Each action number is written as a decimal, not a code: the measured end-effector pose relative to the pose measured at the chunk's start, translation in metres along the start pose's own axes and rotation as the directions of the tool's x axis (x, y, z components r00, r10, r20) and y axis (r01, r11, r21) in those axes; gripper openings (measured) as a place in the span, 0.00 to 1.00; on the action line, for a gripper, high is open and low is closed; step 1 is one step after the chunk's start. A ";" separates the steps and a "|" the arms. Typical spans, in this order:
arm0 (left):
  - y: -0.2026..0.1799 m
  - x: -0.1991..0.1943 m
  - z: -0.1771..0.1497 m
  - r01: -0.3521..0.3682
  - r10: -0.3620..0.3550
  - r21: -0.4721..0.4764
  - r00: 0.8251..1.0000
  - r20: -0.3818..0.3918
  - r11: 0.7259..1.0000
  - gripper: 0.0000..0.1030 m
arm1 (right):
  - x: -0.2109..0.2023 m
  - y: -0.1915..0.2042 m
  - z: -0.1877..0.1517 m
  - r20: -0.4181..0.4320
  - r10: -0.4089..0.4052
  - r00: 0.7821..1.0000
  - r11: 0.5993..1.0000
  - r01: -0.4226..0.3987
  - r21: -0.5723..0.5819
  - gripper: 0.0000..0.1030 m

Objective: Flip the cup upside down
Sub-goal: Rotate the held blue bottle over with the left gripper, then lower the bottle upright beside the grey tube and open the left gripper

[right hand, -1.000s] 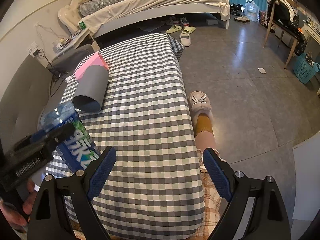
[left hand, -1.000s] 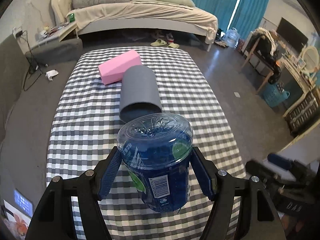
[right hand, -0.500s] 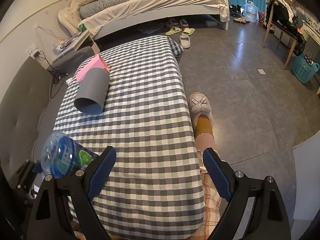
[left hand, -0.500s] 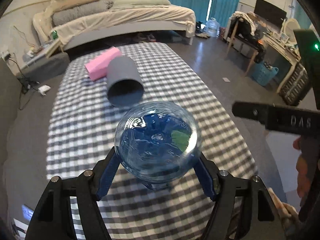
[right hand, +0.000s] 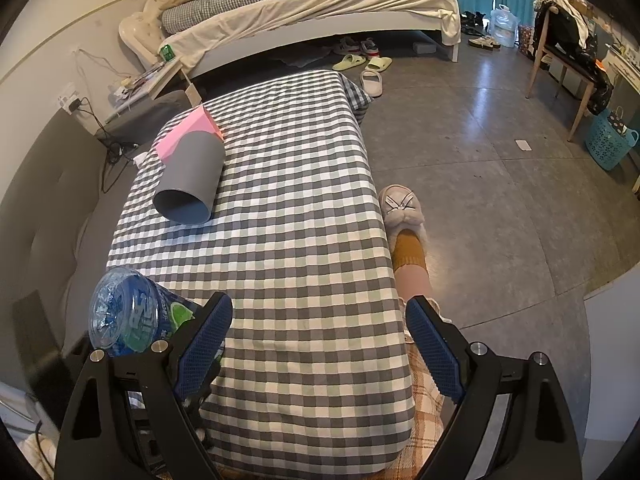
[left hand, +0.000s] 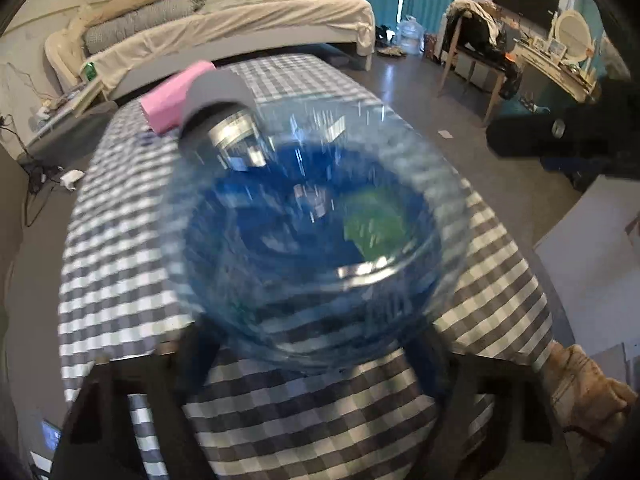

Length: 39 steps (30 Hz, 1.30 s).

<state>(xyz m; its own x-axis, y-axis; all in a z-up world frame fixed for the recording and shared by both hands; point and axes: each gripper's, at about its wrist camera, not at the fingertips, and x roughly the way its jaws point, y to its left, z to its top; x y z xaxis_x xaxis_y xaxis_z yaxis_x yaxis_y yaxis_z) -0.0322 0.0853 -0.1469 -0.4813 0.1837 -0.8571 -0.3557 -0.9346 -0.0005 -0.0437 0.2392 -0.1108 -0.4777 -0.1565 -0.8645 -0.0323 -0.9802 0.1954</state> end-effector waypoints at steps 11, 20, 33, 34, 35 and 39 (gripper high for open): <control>0.017 -0.001 0.011 -0.005 0.009 -0.052 0.997 0.082 0.999 0.66 | 0.007 0.004 0.000 -0.017 -0.007 1.000 1.000 0.007 -0.010 0.86; 0.024 0.023 0.037 -0.092 0.096 -0.041 0.990 0.106 0.995 0.66 | 0.009 0.006 -0.001 -0.026 -0.017 1.000 1.000 0.016 -0.018 0.86; 0.033 0.024 0.029 0.014 -0.005 -0.105 0.996 0.087 0.994 0.93 | 0.008 0.012 0.003 -0.022 -0.013 1.000 0.999 0.012 -0.030 0.86; 0.034 0.022 0.027 0.029 -0.019 -0.114 0.996 0.088 0.993 0.94 | 0.006 0.012 0.004 -0.017 -0.011 1.000 0.999 0.011 -0.032 0.86; 0.035 0.019 0.025 0.034 -0.024 -0.117 0.996 0.087 0.992 0.94 | 0.005 0.013 0.004 -0.011 -0.009 1.000 0.999 0.009 -0.033 0.86; 0.035 0.004 0.017 0.031 -0.022 -0.107 0.996 0.084 0.994 0.94 | -0.001 0.018 0.005 0.005 0.002 1.000 0.999 -0.002 -0.038 0.86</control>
<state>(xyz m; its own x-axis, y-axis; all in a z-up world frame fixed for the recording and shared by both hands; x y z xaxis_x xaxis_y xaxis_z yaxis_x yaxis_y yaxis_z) -0.0603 0.0586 -0.1419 -0.5389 0.2293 -0.8106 -0.2829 -0.9556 -0.0822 -0.0478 0.2227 -0.1044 -0.4817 -0.1583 -0.8619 0.0017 -0.9837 0.1797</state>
